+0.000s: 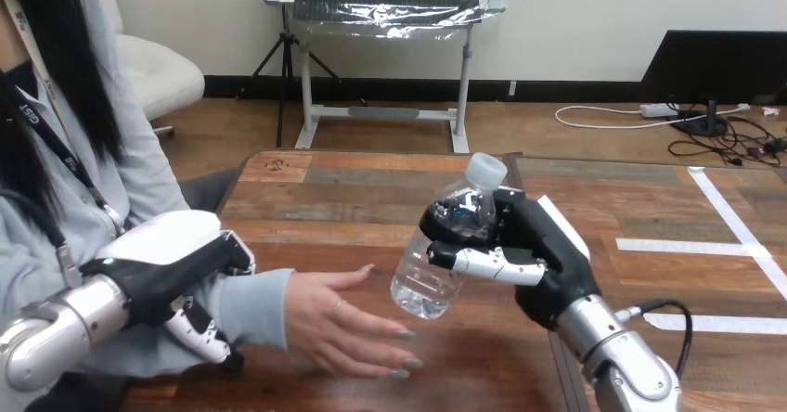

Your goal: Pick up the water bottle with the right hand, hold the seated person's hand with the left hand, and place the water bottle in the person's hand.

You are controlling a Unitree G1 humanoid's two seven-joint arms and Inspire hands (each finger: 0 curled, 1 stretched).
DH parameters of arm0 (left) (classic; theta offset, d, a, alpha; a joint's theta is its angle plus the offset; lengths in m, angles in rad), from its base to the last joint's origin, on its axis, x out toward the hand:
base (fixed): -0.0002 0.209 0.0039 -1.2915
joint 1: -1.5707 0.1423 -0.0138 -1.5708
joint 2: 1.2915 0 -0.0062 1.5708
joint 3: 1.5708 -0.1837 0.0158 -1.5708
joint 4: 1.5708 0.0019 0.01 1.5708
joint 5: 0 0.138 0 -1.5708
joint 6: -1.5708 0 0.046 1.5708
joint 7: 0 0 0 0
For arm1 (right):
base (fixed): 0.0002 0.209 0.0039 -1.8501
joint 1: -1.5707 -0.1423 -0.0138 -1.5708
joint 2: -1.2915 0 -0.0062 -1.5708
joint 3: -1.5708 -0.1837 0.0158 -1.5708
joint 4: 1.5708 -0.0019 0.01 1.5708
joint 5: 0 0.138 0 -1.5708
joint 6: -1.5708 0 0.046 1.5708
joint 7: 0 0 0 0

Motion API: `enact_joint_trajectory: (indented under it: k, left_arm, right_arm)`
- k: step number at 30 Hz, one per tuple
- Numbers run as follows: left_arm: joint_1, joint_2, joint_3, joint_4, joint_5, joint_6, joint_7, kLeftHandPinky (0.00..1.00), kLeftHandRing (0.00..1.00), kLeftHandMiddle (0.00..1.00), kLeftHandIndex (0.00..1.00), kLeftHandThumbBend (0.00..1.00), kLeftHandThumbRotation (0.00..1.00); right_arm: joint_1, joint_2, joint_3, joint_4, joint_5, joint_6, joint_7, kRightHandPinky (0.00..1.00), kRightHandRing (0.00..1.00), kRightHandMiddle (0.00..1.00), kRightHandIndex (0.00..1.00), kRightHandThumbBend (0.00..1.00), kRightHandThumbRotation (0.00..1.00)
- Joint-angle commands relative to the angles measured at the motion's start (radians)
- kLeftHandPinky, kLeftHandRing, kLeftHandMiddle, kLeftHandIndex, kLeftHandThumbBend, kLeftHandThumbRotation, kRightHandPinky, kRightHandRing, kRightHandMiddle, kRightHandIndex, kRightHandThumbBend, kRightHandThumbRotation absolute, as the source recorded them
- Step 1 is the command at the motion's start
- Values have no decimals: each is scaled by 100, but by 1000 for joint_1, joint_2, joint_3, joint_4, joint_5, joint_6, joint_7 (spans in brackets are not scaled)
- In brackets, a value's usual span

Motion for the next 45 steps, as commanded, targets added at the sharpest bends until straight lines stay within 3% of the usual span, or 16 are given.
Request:
enact_joint_trajectory:
  k: [1, 10, 18, 45]
  left_arm:
    - [-144, 5, 61, -149, -60, 1, -6, 20, 25, 32, 31, 85, 0]
    - [-187, -8, 52, -177, -63, 30, -47, 20, 25, 32, 31, 83, 0]
    - [-230, -22, 43, -175, -51, 18, -58, 19, 25, 31, 30, 81, 0]
    - [-315, -71, 35, -179, -41, -2, -78, 19, 25, 31, 31, 83, 0]
  right_arm:
    - [-167, 24, -2, 11, 4, -58, 1, 29, 35, 42, 45, 76, 0]
    - [-179, 33, 4, 41, -14, -87, 5, 29, 34, 41, 45, 78, 0]
    - [-183, 34, 20, 61, -59, -124, -27, 28, 33, 41, 45, 79, 0]
    - [-174, 67, 53, 66, -102, -139, -67, 28, 32, 41, 45, 82, 0]
